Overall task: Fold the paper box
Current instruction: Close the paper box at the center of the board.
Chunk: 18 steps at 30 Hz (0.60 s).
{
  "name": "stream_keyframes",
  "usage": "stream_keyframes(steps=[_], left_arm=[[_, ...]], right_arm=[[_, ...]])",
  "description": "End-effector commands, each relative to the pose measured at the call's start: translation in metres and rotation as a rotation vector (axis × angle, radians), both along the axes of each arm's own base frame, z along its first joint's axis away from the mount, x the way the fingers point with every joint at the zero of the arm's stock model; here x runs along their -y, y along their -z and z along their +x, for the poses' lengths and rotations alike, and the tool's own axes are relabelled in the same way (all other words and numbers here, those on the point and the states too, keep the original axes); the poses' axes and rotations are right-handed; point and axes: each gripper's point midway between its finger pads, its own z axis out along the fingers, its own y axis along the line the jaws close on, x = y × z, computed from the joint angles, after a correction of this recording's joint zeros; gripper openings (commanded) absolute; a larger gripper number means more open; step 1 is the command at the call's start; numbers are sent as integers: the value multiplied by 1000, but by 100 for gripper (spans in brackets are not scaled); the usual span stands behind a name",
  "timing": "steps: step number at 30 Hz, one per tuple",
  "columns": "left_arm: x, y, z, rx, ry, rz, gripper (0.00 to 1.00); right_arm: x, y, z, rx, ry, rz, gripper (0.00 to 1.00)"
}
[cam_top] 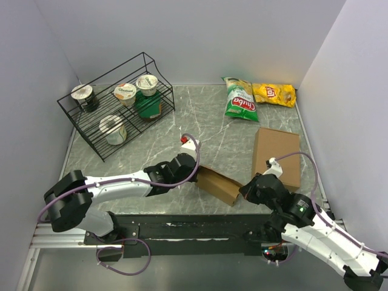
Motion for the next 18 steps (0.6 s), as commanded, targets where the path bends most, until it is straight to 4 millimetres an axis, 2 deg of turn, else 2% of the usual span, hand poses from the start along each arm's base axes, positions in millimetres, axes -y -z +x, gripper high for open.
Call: stream_keyframes(steps=[1, 7, 18], left_arm=[[-64, 57, -3, -83, -82, 255, 1], [-58, 57, -6, -93, -64, 226, 1], [-61, 53, 2, -76, -69, 233, 1]], right_arm=[[29, 46, -37, -199, -64, -207, 0], [26, 49, -39, -218, -85, -238, 0], [23, 52, -47, -274, -128, -304, 0]])
